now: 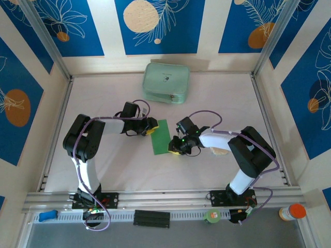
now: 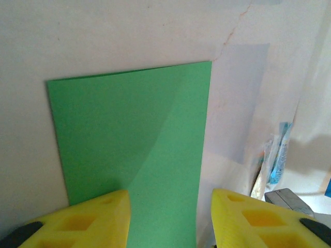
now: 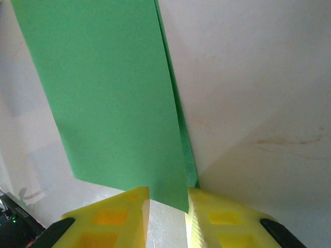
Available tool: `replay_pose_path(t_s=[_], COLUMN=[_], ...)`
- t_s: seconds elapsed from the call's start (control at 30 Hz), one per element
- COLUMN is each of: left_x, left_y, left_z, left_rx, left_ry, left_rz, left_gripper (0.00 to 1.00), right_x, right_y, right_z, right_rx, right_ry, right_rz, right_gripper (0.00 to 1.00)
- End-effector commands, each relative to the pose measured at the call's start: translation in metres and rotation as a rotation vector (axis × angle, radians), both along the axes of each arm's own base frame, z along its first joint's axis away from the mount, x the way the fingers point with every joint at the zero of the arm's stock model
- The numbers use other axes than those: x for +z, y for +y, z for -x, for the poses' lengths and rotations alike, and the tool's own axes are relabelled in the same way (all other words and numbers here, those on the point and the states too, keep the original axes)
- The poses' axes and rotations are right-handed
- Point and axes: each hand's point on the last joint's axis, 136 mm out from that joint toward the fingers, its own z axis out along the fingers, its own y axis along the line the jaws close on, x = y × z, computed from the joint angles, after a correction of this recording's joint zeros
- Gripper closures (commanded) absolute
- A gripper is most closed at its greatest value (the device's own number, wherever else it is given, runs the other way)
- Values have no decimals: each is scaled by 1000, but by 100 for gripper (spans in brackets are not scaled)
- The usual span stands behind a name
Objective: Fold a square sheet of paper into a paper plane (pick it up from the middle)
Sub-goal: Fold the triangle a second time at the center of the table.
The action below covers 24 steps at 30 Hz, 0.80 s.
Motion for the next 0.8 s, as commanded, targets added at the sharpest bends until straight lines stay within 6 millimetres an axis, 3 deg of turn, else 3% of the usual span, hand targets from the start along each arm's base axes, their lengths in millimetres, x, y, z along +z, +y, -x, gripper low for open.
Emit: replay_pose_path(t_s=[0.0,0.63,0.77], left_x=[-84,-81,-79], left_y=[35,34,33], left_z=[41,39,39], left_rx=[50,48,45], left_ry=[212,205,201], left_rz=[-202,-192,-186], left_gripper=[54,54,54], right_x=[4,6,7], right_y=[8,1,0], right_z=[0,-11,-10], right_rx=[22,-88,-104], right_ry=[-1,39,60], right_rz=[-26,-72,-81], right_gripper=[76,82,88])
